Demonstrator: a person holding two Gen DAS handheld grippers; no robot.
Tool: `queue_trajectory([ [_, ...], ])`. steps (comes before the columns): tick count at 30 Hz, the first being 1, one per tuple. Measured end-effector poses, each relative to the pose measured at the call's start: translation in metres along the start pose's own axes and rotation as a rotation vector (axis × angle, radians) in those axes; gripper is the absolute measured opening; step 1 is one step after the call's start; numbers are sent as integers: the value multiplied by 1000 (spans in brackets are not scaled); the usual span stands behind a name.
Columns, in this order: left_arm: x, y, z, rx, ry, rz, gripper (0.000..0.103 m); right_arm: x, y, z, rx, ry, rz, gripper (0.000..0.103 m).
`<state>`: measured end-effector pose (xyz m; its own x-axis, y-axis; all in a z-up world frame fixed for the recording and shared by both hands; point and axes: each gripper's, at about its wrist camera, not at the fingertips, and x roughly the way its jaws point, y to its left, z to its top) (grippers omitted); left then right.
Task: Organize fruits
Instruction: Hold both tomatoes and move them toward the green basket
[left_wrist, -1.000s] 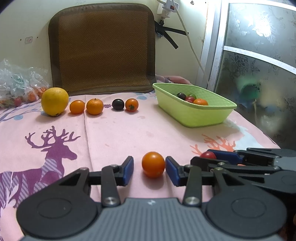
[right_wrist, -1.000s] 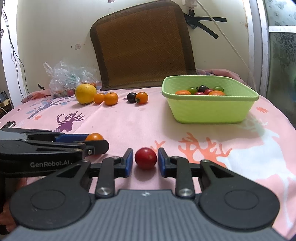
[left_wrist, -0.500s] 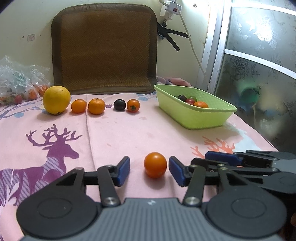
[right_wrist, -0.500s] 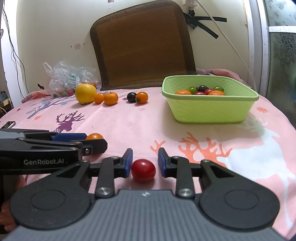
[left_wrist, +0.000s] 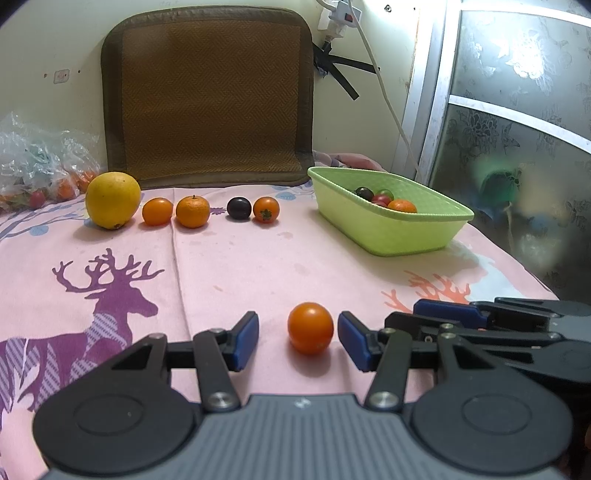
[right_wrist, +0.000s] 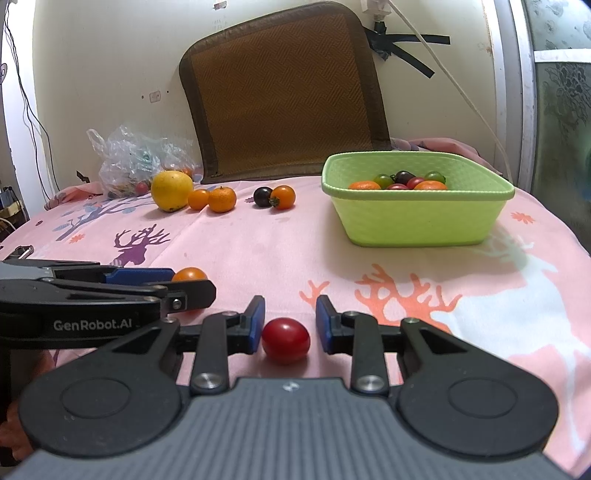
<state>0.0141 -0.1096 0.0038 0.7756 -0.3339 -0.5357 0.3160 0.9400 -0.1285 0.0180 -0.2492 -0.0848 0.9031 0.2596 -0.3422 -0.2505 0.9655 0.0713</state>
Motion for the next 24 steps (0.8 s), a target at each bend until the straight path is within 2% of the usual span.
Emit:
queue_trajectory([
  [9, 0, 0, 0, 9, 3, 3, 49, -1, 0, 0, -5, 5, -3, 34],
  [15, 1, -1, 0, 20, 6, 2, 50, -6, 1, -6, -25, 6, -6, 41],
  [18, 2, -2, 0, 34, 9, 0, 54, -10, 7, -13, -71, -8, -21, 45],
  [24, 2, -2, 0, 46, 11, 2, 55, -11, 19, -15, -150, -22, -60, 46],
])
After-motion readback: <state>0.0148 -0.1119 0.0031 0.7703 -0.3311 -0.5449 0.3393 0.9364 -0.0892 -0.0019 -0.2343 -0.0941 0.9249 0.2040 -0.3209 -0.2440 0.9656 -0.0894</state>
